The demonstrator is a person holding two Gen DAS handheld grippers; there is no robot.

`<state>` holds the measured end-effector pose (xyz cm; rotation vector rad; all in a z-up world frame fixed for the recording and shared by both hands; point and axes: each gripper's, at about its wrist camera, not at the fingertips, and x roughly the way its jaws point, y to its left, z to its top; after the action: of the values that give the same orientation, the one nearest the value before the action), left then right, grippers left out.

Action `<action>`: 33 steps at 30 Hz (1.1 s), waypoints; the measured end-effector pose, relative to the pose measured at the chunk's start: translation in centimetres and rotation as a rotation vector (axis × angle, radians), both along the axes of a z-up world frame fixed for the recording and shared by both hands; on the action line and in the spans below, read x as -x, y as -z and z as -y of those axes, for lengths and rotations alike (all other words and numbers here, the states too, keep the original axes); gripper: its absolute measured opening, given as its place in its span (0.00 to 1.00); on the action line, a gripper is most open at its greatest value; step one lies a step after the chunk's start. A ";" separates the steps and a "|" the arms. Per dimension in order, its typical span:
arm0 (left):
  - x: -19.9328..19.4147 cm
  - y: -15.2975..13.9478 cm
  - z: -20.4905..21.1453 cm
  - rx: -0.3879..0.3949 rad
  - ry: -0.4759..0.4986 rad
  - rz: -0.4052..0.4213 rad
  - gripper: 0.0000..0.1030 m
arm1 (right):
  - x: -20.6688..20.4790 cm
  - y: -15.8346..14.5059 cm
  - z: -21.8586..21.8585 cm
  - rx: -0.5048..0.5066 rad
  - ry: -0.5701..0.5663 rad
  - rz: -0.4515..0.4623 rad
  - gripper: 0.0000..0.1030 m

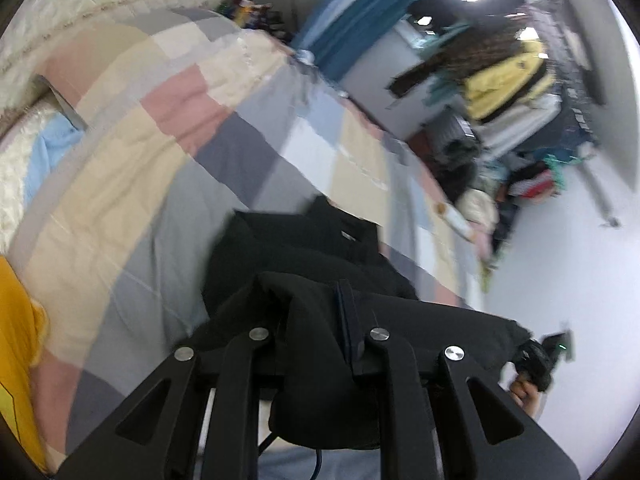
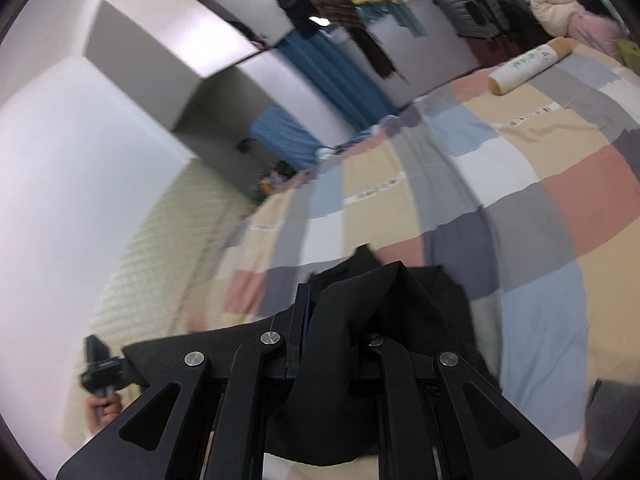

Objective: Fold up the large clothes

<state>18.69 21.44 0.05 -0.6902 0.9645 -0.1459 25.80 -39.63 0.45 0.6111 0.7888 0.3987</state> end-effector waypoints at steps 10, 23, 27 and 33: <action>-10.5 4.7 3.2 -0.287 -0.121 -0.089 0.19 | -10.4 5.8 -3.7 0.301 0.045 -0.122 0.07; -20.5 12.8 6.7 -0.503 -0.062 -0.265 0.19 | -19.3 15.4 -8.6 0.527 0.039 -0.278 0.06; -22.1 14.4 7.6 -0.554 -0.040 -0.291 0.18 | -20.9 17.7 -8.9 0.526 0.028 -0.338 0.05; -22.7 15.3 8.1 -0.553 -0.038 -0.303 0.18 | -20.4 18.6 -8.3 0.482 0.020 -0.355 0.05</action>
<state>41.35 13.38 -15.29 -0.2199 1.2140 0.2606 46.21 -31.32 -18.13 0.2358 1.1720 0.0703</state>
